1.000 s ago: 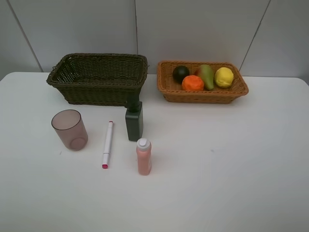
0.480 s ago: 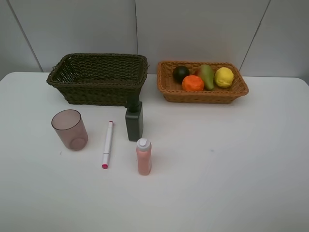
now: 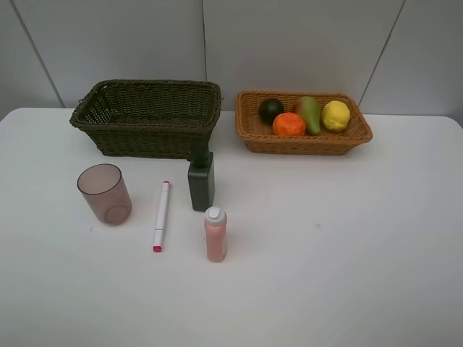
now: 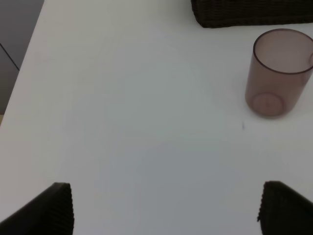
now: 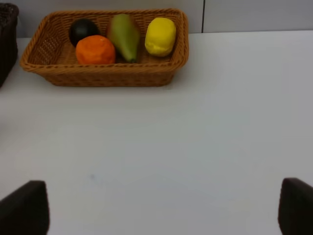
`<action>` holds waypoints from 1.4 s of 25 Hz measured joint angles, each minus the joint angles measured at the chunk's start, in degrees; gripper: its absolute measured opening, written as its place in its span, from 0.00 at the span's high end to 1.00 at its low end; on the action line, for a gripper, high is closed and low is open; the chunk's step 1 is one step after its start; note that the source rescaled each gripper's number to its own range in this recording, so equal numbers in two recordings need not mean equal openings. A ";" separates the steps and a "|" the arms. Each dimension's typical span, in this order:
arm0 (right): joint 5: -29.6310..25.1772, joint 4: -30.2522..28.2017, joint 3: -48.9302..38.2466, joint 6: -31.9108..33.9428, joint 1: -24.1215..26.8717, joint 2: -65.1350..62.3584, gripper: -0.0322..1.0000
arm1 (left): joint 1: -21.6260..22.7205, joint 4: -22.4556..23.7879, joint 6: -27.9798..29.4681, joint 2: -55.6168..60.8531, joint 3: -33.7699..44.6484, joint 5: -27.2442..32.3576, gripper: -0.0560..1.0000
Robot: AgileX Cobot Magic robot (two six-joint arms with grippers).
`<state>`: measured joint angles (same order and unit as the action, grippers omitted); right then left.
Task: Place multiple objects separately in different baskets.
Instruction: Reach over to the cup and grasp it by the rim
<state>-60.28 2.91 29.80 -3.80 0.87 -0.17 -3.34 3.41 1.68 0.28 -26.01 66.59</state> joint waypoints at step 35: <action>0.00 0.00 -0.18 0.17 0.00 0.00 0.02 | 0.00 -0.25 -0.43 -17.23 -8.84 -0.43 0.00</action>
<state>-60.28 2.91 29.62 -3.63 0.87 -0.17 -3.34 3.16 1.25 -16.95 -34.85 66.16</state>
